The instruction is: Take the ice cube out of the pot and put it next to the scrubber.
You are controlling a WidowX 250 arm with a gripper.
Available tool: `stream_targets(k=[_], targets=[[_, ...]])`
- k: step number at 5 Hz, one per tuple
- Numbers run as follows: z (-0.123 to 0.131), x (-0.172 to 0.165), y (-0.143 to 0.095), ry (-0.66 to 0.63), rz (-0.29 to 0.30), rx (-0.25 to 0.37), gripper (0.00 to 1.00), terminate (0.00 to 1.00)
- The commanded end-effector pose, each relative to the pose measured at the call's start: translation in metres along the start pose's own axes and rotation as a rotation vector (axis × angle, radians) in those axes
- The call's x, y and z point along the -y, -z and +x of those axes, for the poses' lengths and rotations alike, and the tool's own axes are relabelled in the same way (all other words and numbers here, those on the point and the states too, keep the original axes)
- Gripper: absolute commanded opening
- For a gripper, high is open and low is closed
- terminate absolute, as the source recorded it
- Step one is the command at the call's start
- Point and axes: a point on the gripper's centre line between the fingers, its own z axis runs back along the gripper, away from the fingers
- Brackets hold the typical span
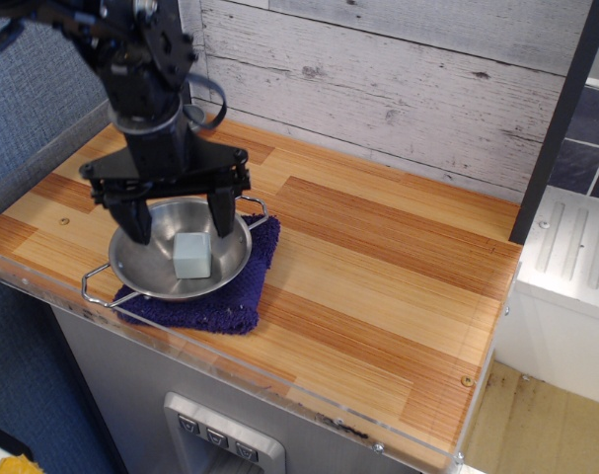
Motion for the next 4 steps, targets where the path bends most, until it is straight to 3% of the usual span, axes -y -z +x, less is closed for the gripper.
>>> stream_targets(k=[1, 2, 3, 4], targets=[[-0.006, -0.010, 0.007, -0.008, 0.019, -0.002, 1.00, 0.00], [-0.010, -0.011, 0.017, 0.003, 0.032, -0.027, 1.00, 0.00], [-0.013, -0.009, 0.030, 0.019, 0.036, -0.042, 0.00, 0.00], [-0.014, -0.009, 0.032, 0.021, 0.040, -0.038, 0.00, 0.00]])
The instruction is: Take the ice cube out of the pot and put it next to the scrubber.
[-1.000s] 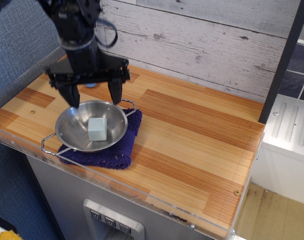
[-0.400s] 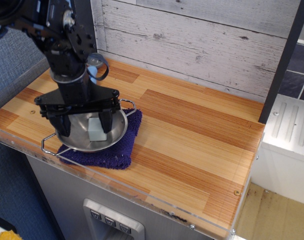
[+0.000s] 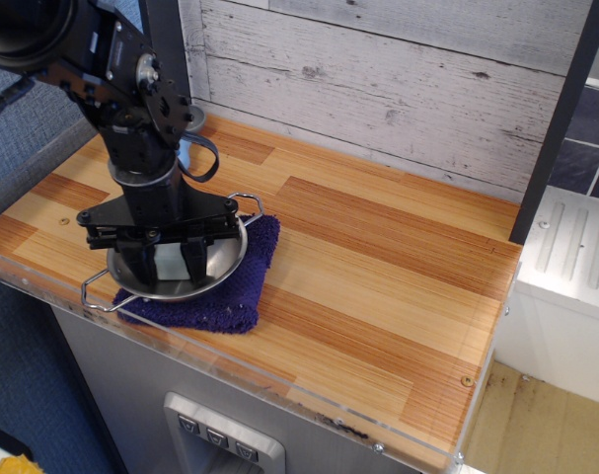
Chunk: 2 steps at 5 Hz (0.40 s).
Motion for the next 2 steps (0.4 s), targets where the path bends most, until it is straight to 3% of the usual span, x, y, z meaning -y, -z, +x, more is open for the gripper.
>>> stream_targets(k=[1, 2], targets=[[0.002, 0.001, -0.004, 0.010, -0.005, 0.021, 0.00, 0.00], [0.010, 0.000, -0.017, 0.007, -0.011, 0.061, 0.00, 0.00]])
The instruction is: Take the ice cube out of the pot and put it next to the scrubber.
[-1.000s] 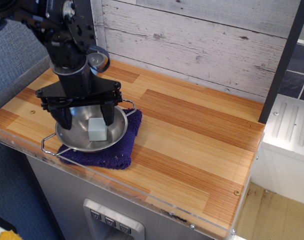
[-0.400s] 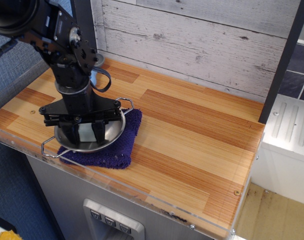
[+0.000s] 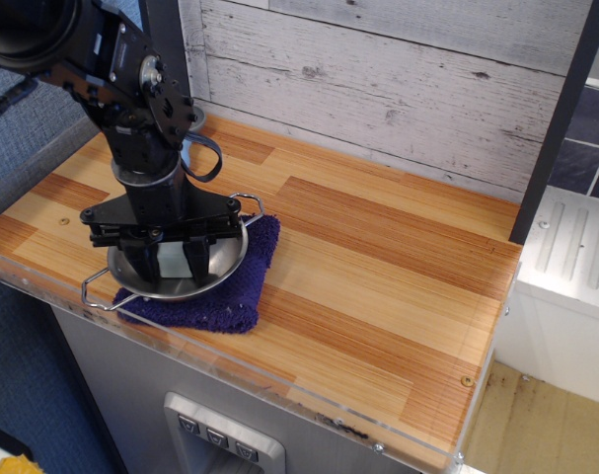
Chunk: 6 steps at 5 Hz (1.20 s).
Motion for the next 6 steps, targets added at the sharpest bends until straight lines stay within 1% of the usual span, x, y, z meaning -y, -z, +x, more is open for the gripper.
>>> stream_targets(k=[1, 2, 3, 4, 5, 6], targets=[[0.028, 0.002, -0.041, -0.027, -0.045, 0.118, 0.00, 0.00], [0.048, 0.005, -0.073, -0.062, -0.079, 0.197, 0.00, 0.00], [0.064, 0.005, -0.097, -0.094, -0.090, 0.256, 0.00, 0.00], [0.085, 0.009, -0.088, -0.078, -0.079, 0.237, 0.00, 0.00], [0.101, 0.018, -0.069, -0.054, -0.072, 0.209, 0.00, 0.00], [0.113, 0.032, -0.045, -0.030, -0.053, 0.175, 0.00, 0.00]])
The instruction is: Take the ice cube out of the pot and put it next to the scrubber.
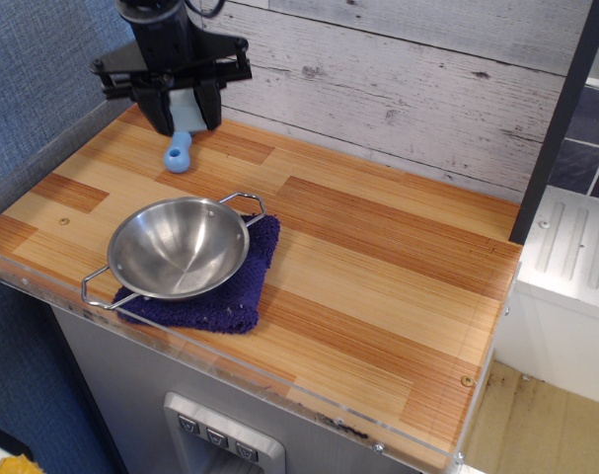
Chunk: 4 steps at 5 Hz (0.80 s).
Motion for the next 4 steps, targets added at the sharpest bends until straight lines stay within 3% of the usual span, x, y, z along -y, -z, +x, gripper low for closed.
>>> stream_targets(k=[1, 4], targets=[[0.020, 0.025, 0.026, 0.047, 0.014, 0.010, 0.00, 0.00], [0.025, 0.024, 0.080, 0.079, 0.055, -0.044, 0.00, 0.00]])
